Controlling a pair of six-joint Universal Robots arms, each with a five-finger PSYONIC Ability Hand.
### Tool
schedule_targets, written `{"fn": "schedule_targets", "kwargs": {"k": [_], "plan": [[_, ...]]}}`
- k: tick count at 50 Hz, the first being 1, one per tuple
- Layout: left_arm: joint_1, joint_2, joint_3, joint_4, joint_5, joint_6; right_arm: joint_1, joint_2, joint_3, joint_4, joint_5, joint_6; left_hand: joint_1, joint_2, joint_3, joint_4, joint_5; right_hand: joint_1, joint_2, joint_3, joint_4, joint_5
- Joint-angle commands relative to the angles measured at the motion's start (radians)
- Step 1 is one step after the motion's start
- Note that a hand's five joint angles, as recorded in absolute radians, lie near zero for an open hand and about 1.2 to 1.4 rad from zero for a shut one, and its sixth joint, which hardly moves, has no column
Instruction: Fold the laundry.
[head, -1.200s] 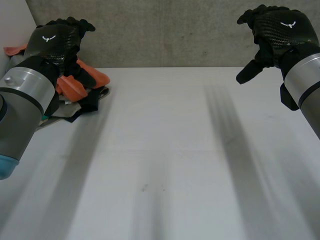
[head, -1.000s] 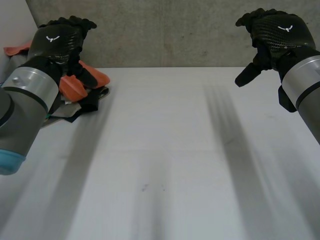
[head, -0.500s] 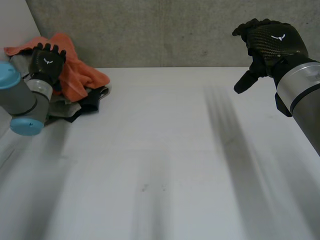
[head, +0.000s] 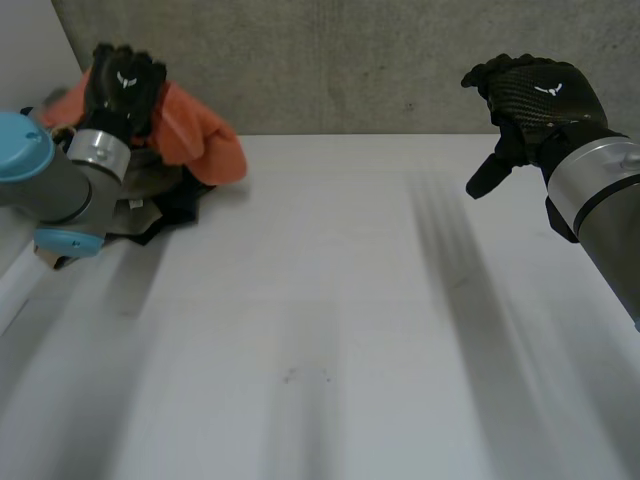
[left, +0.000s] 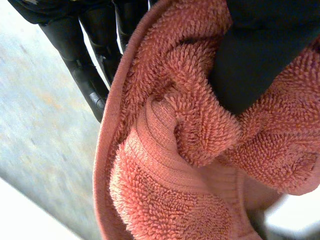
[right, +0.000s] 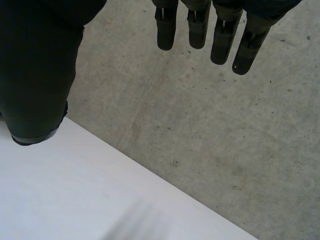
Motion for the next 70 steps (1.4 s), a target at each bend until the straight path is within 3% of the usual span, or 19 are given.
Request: {"fn": "schedule_targets", "kwargs": {"k": [1, 10, 14, 16, 18, 24, 28, 33, 38, 44, 55, 61, 67, 70], "plan": [[-0.123, 0.247, -0.186, 0.018, -0.012, -0.153, 0.0, -0.008, -0.002, 0.001, 0.0, -0.005, 0.429, 0.246, 0.258, 0.201, 0.353, -0.035, -0.049, -0.036, -0.057, -0.058], [-0.384, 0.336, -0.346, -0.139, -0.012, -0.515, -0.002, -0.028, -0.002, 0.001, -0.002, -0.003, 0.429, 0.246, 0.258, 0.201, 0.353, -0.035, -0.049, -0.036, -0.057, -0.058], [-0.444, 0.28, -0.38, -0.153, -0.017, -0.543, 0.0, -0.03, -0.002, 0.001, -0.006, -0.003, 0.369, 0.185, 0.198, 0.141, 0.292, -0.035, -0.049, -0.036, -0.057, -0.058], [-0.459, 0.226, -0.378, -0.16, -0.014, -0.54, 0.0, -0.03, -0.002, 0.001, -0.008, -0.005, -0.111, -0.294, -0.282, -0.339, -0.187, -0.035, -0.049, -0.036, -0.057, -0.058], [-0.479, 0.171, -0.369, -0.197, -0.014, -0.526, 0.0, -0.03, -0.002, 0.002, -0.009, -0.006, -0.747, -0.93, -0.918, -0.975, -0.824, -0.035, -0.049, -0.036, -0.057, -0.058], [-0.493, 0.187, -0.352, -0.317, -0.012, -0.502, 0.0, -0.025, -0.014, 0.025, -0.014, -0.054, -0.753, -0.937, -0.924, -0.981, -0.83, -0.035, -0.049, -0.036, -0.057, -0.058], [-0.469, 0.306, -0.374, -0.383, -0.015, -0.508, 0.0, -0.021, -0.036, 0.091, -0.034, -0.172, -0.753, -0.937, -0.924, -0.981, -0.83, -0.035, -0.049, -0.036, -0.057, -0.058], [-0.398, 0.411, -0.438, -0.426, -0.018, -0.508, -0.002, -0.002, -0.048, 0.294, -0.061, -0.369, -0.736, -0.919, -0.907, -0.964, -0.813, -0.035, -0.049, -0.036, -0.057, -0.058], [-0.376, 0.442, -0.51, -0.426, -0.012, -0.502, -0.005, 0.027, -0.004, 0.402, -0.066, -0.44, -0.727, -0.91, -0.898, -0.955, -0.804, -0.035, -0.049, -0.036, -0.057, -0.058], [-0.382, 0.362, -0.496, -0.4, -0.004, -0.494, -0.019, 0.051, 0.156, 0.302, -0.069, -0.352, -0.698, -0.881, -0.869, -0.926, -0.774, -0.035, -0.049, -0.036, -0.057, -0.058], [-0.459, 0.006, -0.153, -0.334, 0.02, -0.367, -0.013, 0.076, 0.414, -0.044, -0.048, -0.063, -0.604, -0.787, -0.775, -0.832, -0.68, -0.035, -0.049, -0.036, -0.057, -0.058], [-0.482, -0.113, -0.023, -0.337, 0.118, -0.298, -0.008, 0.116, 0.469, -0.113, 0.02, 0.047, -0.557, -0.74, -0.728, -0.785, -0.633, -0.035, -0.049, -0.036, -0.057, -0.058], [-0.494, -0.206, 0.057, -0.413, 0.146, -0.278, -0.008, 0.159, 0.464, -0.145, 0.084, 0.098, -0.551, -0.734, -0.722, -0.779, -0.628, -0.035, -0.049, -0.036, -0.057, -0.058], [-0.496, -0.241, 0.102, -0.46, 0.143, -0.241, -0.008, 0.173, 0.458, -0.148, 0.089, 0.1, -0.261, -0.444, -0.432, -0.489, -0.338, -0.035, -0.049, -0.036, -0.057, -0.058]]}}
